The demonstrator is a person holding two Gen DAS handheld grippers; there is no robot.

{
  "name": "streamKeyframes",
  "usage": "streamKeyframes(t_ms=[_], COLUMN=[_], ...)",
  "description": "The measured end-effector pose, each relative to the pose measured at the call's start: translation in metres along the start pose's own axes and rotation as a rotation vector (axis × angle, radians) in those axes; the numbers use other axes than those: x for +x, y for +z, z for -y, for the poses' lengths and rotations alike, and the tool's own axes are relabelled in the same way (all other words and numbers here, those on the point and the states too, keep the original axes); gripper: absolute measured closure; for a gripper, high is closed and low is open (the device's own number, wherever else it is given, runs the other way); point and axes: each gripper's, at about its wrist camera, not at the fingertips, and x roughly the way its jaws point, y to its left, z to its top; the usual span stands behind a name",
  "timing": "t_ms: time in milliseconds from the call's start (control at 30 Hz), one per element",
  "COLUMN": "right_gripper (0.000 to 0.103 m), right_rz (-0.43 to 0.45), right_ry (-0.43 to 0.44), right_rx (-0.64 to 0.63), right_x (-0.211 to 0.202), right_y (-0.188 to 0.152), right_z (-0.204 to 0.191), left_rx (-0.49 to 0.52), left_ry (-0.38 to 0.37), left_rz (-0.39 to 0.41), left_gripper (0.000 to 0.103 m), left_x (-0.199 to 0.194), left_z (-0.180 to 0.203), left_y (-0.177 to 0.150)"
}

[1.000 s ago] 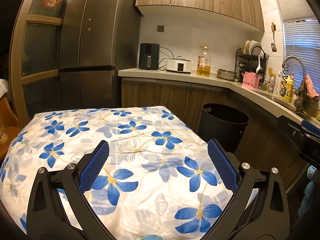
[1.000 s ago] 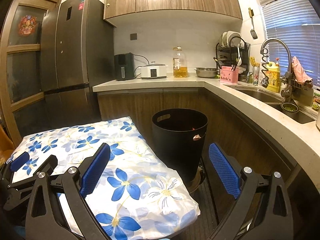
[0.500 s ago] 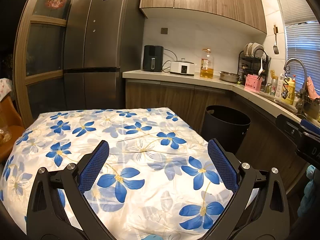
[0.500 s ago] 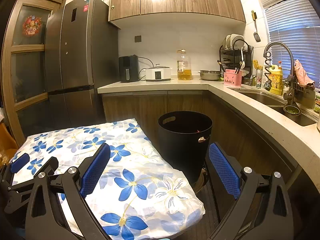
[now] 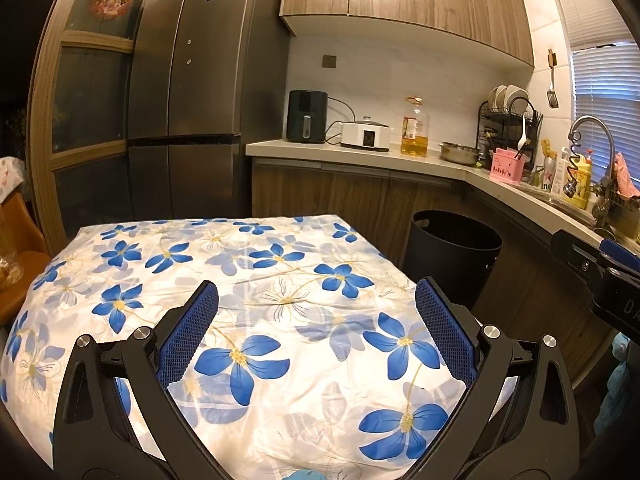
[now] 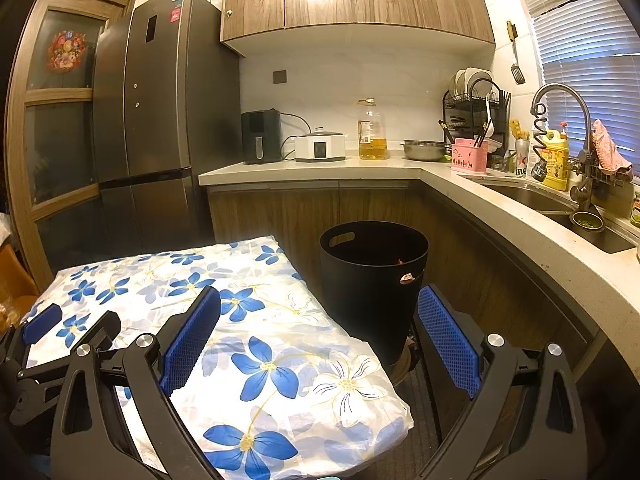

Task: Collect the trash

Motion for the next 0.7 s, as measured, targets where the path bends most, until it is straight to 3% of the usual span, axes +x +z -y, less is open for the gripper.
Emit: streamKeyframes(t_ms=[700], right_gripper=[0.008], right_rz=[0.005], right_ry=[0.005], right_rx=[-0.007], right_x=[0.0002], right_y=[0.0028], right_z=[-0.0045], left_rx=[-0.001], left_ry=[0.001], left_rz=[0.001], left_gripper=[0.006], left_x=[0.0014], left_z=[-0.0007], left_y=[0.0011])
